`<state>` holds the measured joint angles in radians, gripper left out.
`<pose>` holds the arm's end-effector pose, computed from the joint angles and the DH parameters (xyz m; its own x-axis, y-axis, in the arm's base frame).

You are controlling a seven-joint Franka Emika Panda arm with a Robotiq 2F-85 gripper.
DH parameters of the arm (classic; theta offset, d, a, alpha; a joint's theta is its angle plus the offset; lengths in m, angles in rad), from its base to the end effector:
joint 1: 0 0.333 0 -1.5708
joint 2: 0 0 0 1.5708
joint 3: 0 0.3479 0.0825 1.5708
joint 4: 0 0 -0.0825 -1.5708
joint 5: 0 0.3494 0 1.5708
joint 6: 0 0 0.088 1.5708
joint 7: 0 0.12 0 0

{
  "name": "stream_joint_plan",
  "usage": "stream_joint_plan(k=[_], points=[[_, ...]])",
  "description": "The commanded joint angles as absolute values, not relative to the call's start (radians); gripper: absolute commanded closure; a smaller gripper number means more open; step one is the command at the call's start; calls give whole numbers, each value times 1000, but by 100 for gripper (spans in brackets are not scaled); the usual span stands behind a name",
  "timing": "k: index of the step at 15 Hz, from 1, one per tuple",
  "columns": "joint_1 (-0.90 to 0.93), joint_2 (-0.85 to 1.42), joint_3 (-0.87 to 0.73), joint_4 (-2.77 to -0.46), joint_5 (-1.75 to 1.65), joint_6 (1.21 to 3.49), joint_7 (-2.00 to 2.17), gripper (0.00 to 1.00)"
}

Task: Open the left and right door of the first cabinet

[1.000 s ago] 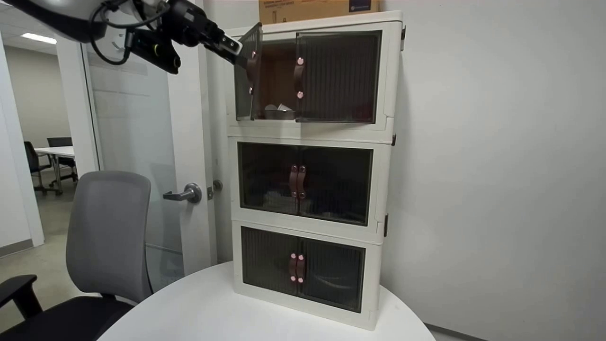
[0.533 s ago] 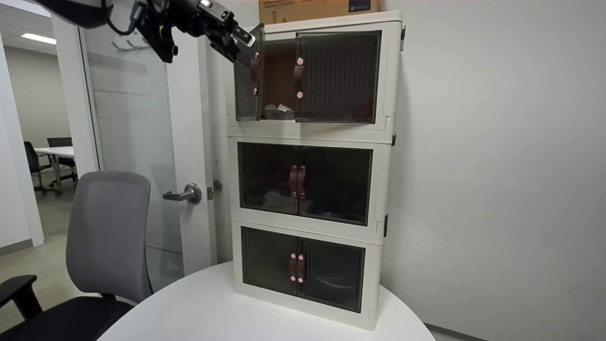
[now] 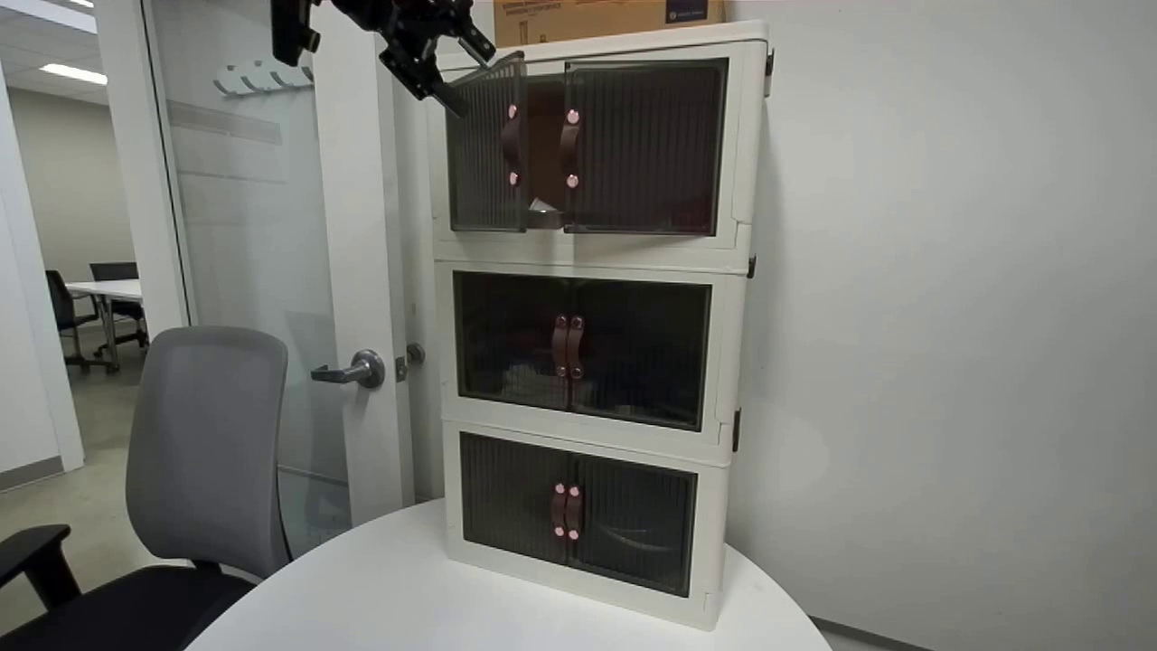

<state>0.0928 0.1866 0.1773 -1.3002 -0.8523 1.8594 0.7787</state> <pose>0.6085 0.0830 0.7213 0.6882 -0.1571 0.7083 -0.5145 -0.7939 0.3239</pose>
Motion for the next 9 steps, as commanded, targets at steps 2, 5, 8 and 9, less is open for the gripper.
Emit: stream_joint_plan(k=[2, 5, 8, 9], points=[[54, 149, 192, -1310, -670, 1866, 498, 0], [42, 144, 192, -1300, -551, 1846, 324, 0], [29, 142, 192, -1286, -428, 1811, 156, 0], [26, 144, 192, -1281, -394, 1795, 100, 0]])
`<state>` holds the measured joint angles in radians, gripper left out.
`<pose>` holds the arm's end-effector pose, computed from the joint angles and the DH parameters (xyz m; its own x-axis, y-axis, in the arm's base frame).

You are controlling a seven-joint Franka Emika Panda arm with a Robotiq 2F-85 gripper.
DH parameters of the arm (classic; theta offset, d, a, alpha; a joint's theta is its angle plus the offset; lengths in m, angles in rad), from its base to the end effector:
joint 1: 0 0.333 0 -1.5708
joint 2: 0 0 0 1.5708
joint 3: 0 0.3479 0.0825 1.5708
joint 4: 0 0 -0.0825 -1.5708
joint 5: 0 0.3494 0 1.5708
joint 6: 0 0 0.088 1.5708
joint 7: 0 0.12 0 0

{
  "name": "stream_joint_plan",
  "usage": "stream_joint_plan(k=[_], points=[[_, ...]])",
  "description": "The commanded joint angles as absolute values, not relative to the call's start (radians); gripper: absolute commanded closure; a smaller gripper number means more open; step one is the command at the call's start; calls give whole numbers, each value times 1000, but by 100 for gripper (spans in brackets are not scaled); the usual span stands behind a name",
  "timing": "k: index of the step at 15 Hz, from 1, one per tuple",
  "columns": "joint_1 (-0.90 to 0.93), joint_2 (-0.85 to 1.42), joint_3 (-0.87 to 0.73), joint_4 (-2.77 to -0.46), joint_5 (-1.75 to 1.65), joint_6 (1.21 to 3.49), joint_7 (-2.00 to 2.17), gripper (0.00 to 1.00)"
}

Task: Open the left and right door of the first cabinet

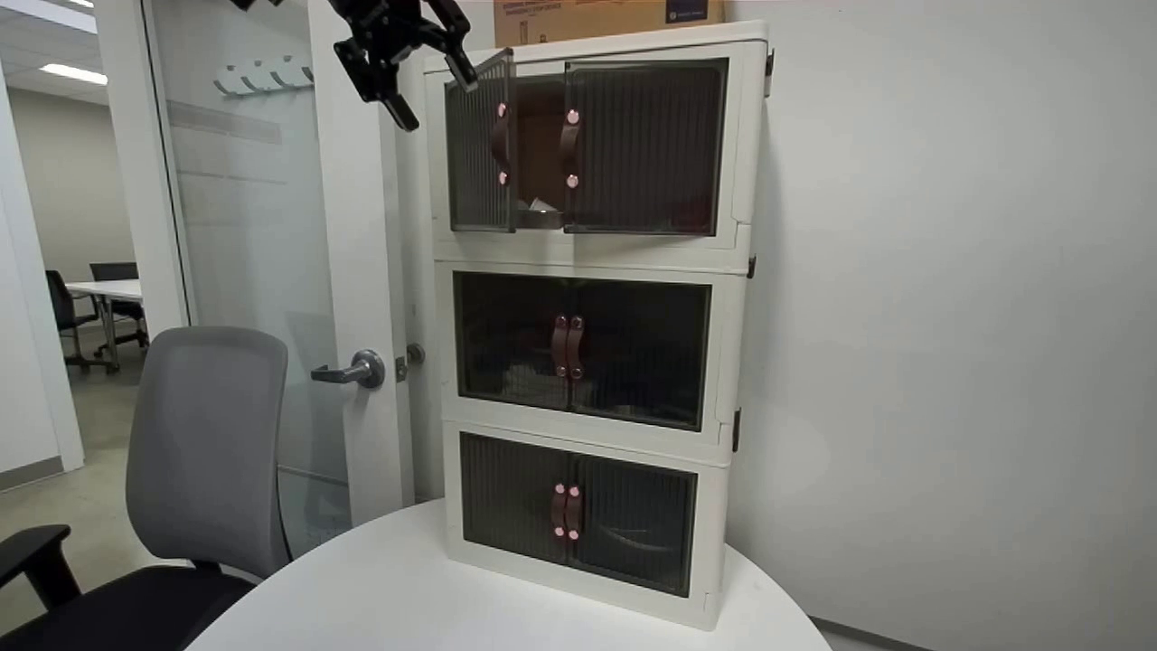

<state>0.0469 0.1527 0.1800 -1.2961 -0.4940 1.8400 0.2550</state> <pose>0.5932 0.0799 0.7224 0.8855 0.0871 0.4564 -0.0844 -0.9358 0.3423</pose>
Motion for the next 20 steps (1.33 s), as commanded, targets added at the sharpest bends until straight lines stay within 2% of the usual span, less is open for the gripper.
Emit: stream_joint_plan(k=[1, 14, 15, 20], points=[[23, 145, 191, -1276, -362, 1777, 47, 0], [29, 146, 181, -1275, -324, 1752, 22, 0], [32, 75, 183, -1427, -332, 1825, 87, 0], [-10, 98, 155, -1474, -290, 1949, 53, 0]])
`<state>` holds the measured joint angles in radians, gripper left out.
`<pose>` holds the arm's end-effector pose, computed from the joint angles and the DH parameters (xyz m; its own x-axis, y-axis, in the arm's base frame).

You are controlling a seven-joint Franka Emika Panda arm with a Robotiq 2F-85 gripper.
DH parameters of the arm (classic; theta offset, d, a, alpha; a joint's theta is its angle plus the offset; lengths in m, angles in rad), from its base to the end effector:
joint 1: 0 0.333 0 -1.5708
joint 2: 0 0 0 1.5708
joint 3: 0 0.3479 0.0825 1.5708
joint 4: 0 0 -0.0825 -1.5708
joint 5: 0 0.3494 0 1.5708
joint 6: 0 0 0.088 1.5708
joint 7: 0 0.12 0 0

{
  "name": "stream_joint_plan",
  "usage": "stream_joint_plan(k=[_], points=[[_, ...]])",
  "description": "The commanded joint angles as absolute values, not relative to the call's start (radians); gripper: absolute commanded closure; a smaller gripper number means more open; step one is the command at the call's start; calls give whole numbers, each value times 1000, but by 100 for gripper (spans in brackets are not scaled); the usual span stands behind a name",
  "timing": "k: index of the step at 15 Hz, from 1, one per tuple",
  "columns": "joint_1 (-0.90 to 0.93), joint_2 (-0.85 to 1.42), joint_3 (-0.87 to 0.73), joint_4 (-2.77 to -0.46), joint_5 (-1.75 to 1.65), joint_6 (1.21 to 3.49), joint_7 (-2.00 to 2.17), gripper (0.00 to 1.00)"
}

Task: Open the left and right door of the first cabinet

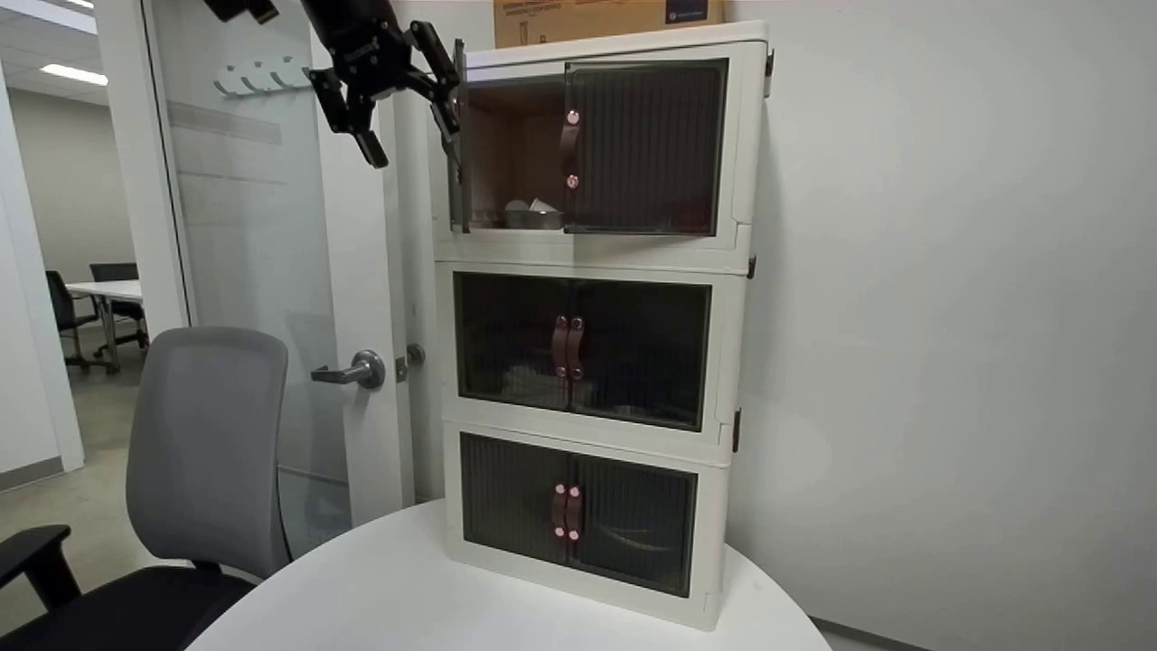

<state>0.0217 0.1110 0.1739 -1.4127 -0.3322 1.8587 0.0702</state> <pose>0.5833 0.0780 0.6893 0.9196 0.2012 0.3373 0.1041 -0.9530 0.2846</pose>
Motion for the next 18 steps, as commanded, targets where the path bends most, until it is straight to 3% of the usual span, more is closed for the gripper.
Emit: stream_joint_plan(k=[1, 8, 11, 18], points=[[-21, 111, 147, -1471, -289, 1968, 52, 0], [-30, 136, 40, -1446, -192, 2077, 14, 0], [-79, 125, 63, -1485, -49, 2197, -140, 0], [-116, 151, 49, -1452, 342, 2115, -534, 0]])
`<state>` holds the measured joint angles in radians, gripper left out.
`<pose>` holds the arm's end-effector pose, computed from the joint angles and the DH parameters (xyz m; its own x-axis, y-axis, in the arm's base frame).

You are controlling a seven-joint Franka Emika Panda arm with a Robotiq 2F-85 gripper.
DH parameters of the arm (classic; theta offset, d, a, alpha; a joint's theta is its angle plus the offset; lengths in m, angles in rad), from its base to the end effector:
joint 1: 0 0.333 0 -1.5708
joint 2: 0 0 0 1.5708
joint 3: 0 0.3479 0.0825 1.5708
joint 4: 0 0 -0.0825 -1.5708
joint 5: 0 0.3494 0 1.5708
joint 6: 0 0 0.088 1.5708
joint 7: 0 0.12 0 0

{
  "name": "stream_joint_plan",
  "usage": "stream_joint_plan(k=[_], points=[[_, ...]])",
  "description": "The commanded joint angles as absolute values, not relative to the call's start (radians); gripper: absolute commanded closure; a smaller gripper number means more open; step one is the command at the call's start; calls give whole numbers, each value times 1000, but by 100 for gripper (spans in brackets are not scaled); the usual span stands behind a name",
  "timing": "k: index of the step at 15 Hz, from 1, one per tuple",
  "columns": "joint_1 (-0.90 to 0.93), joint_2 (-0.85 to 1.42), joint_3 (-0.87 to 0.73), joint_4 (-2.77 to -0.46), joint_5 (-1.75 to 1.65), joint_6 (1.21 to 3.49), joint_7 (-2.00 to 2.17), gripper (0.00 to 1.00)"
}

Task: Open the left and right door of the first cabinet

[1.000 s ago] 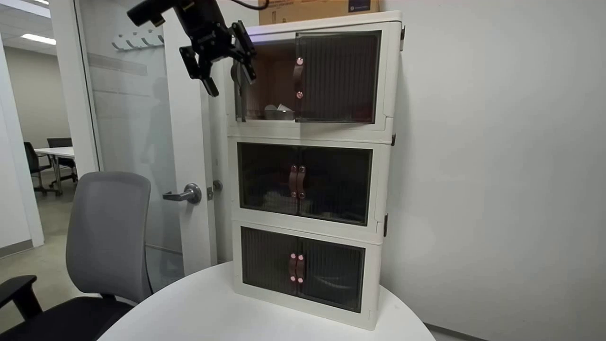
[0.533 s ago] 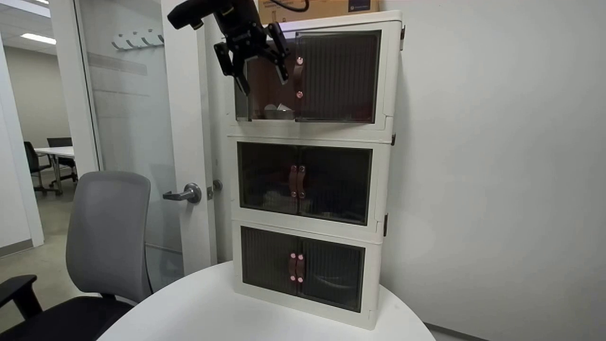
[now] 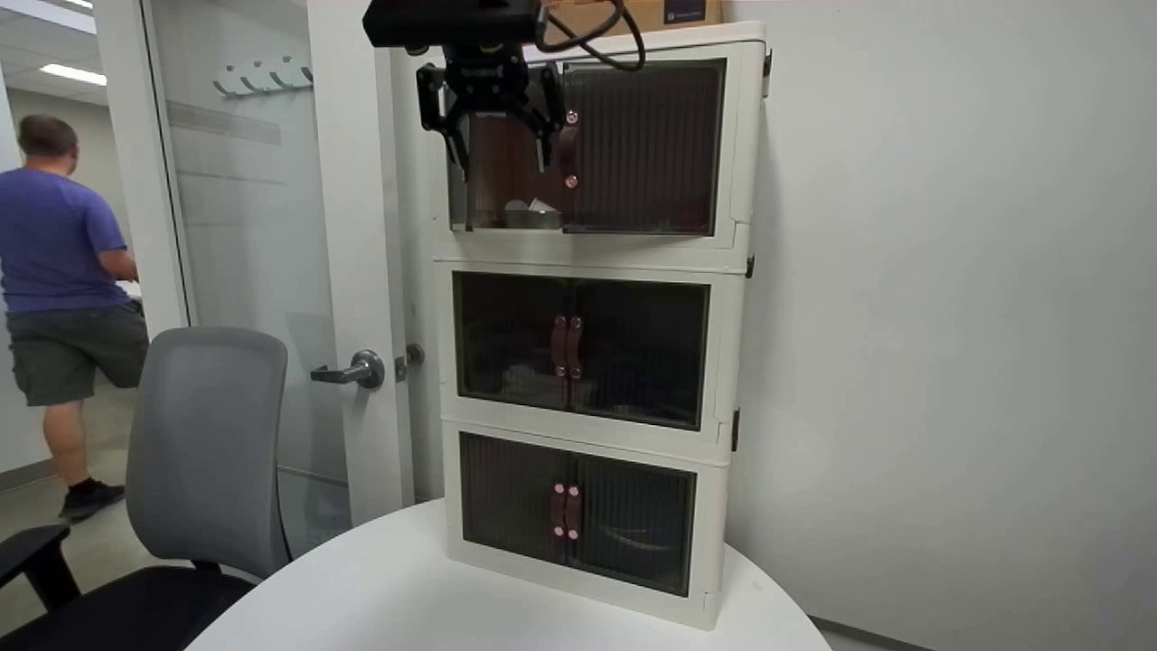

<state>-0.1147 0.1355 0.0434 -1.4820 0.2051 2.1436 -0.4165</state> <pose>0.6170 -0.0355 0.6743 0.8130 0.2344 0.5330 0.2727 -0.9621 0.0070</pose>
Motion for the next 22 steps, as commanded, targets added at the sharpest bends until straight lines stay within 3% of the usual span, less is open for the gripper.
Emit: stream_joint_plan(k=[1, 9, 22], points=[[-118, 150, 48, -1452, 371, 2094, -567, 0], [-76, 126, 66, -1507, 466, 1997, -698, 0], [78, 127, 165, -1645, 438, 2131, -697, 0]])
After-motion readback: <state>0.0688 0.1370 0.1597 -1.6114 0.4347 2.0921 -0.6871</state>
